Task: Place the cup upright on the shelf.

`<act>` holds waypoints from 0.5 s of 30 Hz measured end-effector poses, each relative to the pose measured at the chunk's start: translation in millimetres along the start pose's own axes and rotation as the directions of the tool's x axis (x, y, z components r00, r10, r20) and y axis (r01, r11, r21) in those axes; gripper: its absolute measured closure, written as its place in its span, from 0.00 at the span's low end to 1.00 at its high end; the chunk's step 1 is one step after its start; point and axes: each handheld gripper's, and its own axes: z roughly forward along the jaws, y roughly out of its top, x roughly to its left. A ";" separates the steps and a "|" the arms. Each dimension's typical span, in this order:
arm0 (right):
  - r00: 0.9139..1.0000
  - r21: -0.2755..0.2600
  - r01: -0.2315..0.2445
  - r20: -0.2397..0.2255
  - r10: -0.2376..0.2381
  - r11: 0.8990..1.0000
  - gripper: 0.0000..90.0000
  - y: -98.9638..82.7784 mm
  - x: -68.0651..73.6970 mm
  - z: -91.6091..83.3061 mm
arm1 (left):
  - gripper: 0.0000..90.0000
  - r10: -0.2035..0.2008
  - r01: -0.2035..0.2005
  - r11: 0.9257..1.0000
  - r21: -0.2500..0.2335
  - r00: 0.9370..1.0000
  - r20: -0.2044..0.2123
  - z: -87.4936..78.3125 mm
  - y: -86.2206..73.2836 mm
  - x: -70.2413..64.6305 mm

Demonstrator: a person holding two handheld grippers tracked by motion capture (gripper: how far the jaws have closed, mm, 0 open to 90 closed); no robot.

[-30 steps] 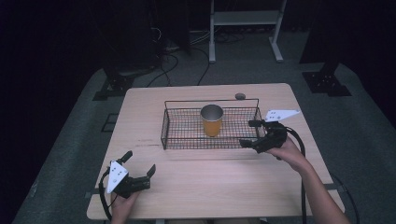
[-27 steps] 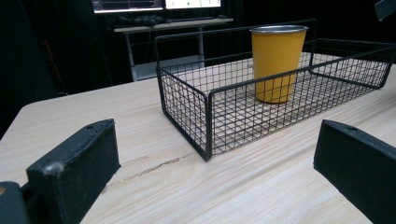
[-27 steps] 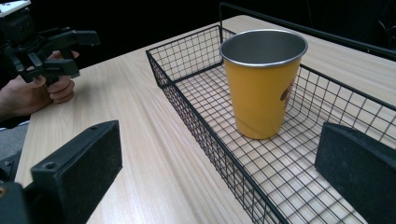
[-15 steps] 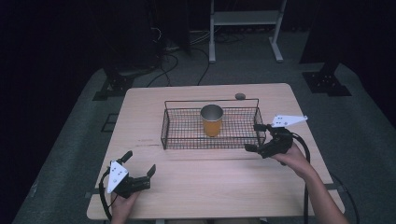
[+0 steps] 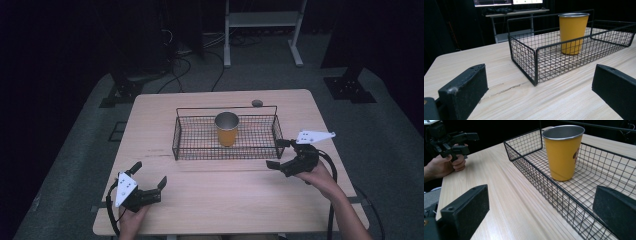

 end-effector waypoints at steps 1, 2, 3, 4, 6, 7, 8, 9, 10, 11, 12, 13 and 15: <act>1.000 0.000 0.000 0.000 0.000 1.000 0.00 0.0 0.0 0.0 | 0.00 0.000 0.000 1.000 0.000 1.000 0.000 0.0 0.0 0.0; 1.000 0.001 -0.001 0.002 0.001 1.000 0.00 -1.6 0.2 -0.8 | 0.00 0.000 0.000 1.000 0.000 1.000 0.000 0.0 0.0 0.0; 1.000 0.002 -0.009 0.003 0.009 1.000 0.00 -3.9 0.3 -1.9 | 0.00 0.000 0.000 1.000 0.000 1.000 0.000 0.0 0.0 0.0; 1.000 0.014 -0.008 0.006 0.008 1.000 0.00 -4.8 0.2 -2.3 | 0.00 0.000 0.000 1.000 0.000 1.000 0.000 -0.1 0.0 -0.1; 1.000 0.001 -0.008 0.010 0.008 1.000 0.00 -7.5 1.1 -3.9 | 0.00 0.001 -0.001 1.000 0.001 1.000 -0.001 -0.1 0.1 -0.2; 1.000 0.004 -0.010 0.010 0.010 1.000 0.00 -8.3 1.2 -4.3 | 0.00 0.000 0.000 1.000 0.001 1.000 -0.001 -0.1 0.0 -0.2; 1.000 0.005 -0.010 0.011 0.010 1.000 0.00 -9.6 1.8 -4.8 | 0.00 0.000 0.000 1.000 0.001 1.000 -0.001 -0.1 0.0 -0.1; 1.000 0.004 -0.012 0.010 0.012 1.000 0.00 -10.7 2.3 -5.2 | 0.00 0.000 0.000 1.000 0.001 1.000 -0.001 0.0 0.0 -0.1; 1.000 0.003 -0.015 0.008 0.015 1.000 0.00 -12.5 3.1 -5.5 | 0.00 0.000 0.000 1.000 0.000 1.000 -0.001 0.0 0.0 -0.2; 1.000 0.005 -0.014 0.008 0.014 1.000 0.00 -14.2 4.4 -5.8 | 0.00 0.000 0.000 1.000 0.000 1.000 -0.001 0.0 0.0 -0.2; 1.000 0.003 -0.014 0.008 0.014 1.000 0.00 -15.5 5.5 -6.2 | 0.00 0.001 -0.001 1.000 0.000 1.000 -0.001 0.0 0.0 -0.3; 1.000 0.000 -0.016 0.005 0.016 1.000 0.00 -16.7 6.6 -6.6 | 0.00 0.001 -0.001 1.000 0.000 1.000 -0.002 0.0 0.0 -0.3; 1.000 0.003 -0.014 0.006 0.014 1.000 0.00 -18.3 8.0 -7.1 | 0.00 0.001 -0.001 1.000 0.000 1.000 -0.002 0.0 0.0 -0.3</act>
